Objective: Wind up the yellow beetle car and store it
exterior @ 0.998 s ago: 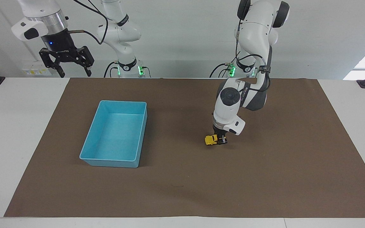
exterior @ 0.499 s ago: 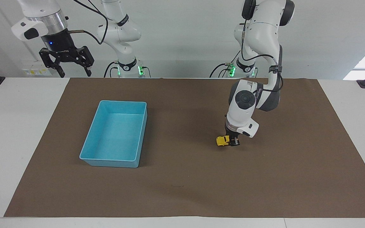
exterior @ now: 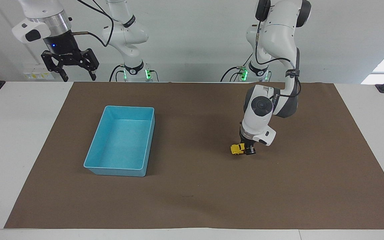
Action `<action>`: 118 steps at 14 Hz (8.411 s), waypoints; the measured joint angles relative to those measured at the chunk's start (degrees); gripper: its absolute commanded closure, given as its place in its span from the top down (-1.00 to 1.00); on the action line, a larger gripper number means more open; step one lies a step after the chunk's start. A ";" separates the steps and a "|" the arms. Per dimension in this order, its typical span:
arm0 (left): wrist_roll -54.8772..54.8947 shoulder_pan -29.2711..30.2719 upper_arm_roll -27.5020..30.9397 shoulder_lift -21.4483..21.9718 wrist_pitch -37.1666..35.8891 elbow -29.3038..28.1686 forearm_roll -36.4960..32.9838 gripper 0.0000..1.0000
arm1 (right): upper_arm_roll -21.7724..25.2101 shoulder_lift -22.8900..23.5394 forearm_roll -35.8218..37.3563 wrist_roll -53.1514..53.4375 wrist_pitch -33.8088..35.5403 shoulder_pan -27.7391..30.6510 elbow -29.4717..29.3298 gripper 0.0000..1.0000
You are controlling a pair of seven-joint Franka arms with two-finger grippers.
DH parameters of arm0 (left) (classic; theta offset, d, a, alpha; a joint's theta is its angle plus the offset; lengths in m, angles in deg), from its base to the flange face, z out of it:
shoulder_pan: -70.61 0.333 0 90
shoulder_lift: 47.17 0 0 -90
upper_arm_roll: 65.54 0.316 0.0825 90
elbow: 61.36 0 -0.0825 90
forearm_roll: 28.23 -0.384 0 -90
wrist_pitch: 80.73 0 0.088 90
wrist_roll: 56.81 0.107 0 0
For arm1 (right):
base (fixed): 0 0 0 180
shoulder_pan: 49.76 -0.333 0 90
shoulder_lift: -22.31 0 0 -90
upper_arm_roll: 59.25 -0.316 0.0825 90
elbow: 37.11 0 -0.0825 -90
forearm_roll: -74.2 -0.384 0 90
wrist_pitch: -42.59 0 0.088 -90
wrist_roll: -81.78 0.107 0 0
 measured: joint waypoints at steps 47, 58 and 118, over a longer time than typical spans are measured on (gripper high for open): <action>36.99 8.70 2.81 17.95 -12.97 7.17 -0.51 1.00 | -5.19 -0.74 -1.47 -39.34 1.96 -1.67 0.92 1.00; 75.53 11.31 2.97 18.73 -19.81 8.82 -0.16 1.00 | -7.88 3.87 -1.43 -54.06 -0.85 -5.17 2.19 1.00; 121.90 19.95 2.49 26.66 -35.54 10.71 4.36 1.00 | -11.36 26.05 2.40 -61.05 -39.99 -9.95 19.23 1.00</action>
